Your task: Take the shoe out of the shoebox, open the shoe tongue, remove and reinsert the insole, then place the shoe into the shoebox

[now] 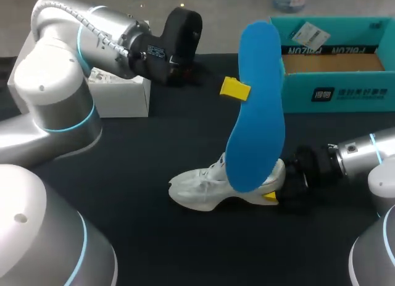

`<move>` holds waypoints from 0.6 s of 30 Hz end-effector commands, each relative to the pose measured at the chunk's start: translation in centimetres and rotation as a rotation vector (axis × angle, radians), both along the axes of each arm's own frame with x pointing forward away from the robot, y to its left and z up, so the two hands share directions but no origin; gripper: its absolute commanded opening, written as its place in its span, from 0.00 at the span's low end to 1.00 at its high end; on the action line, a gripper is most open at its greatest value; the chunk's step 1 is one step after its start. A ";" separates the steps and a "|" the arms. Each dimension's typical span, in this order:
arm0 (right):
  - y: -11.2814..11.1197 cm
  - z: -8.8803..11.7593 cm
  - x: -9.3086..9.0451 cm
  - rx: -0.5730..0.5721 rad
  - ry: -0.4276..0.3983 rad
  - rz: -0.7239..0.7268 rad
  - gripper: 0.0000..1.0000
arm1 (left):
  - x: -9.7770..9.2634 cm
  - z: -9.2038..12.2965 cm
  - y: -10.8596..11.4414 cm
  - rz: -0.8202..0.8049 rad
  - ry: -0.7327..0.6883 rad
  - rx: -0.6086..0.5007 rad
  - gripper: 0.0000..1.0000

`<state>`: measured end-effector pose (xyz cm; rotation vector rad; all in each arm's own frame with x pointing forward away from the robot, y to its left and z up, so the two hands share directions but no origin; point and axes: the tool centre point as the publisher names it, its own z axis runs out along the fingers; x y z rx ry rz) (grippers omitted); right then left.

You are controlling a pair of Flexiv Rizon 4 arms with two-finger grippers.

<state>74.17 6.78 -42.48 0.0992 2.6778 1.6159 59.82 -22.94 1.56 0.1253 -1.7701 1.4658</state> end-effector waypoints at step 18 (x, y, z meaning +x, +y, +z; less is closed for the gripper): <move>0.0 -0.5 0.0 -0.003 0.000 -0.001 0.29 | -0.3 0.4 1.1 0.021 0.021 0.014 0.00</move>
